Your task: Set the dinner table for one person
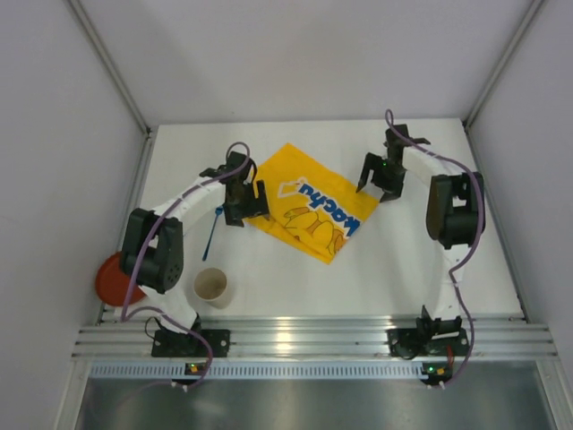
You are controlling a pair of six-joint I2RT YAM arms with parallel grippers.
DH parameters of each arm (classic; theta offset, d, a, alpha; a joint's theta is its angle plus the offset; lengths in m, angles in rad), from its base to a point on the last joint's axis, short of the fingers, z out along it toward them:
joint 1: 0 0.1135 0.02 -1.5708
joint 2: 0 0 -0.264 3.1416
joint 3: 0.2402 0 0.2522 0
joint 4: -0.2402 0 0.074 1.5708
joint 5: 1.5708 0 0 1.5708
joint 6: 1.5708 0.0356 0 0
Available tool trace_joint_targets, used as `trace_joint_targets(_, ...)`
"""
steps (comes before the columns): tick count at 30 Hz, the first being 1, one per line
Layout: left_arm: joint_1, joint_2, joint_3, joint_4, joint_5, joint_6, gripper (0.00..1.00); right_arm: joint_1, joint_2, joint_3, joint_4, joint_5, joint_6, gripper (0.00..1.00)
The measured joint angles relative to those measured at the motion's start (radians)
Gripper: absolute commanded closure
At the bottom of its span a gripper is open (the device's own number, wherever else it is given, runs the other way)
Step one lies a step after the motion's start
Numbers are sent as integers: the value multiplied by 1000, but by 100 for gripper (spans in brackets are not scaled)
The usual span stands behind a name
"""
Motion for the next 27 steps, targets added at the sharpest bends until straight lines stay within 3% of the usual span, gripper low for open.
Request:
trace_joint_targets(6,0,92,0,-3,1,0,24,75,1,-18,11,-18,-5,42)
trace_joint_targets(9,0,136,2,-3,0,0,27,95,0,-36,22,-31,-8,62)
trace_joint_targets(19,0,192,69,-19,-19,1,36,95,-10,-73,37,-52,-21,81)
trace_joint_targets(23,-1,217,95,-17,-31,1,64,95,-11,-78,37,-56,-28,87)
trace_joint_targets(24,-1,224,103,-14,-31,3,84,95,-11,-78,37,-57,-32,90)
trace_joint_targets(27,1,244,120,-4,-24,5,98,95,-11,-80,37,-59,-36,96)
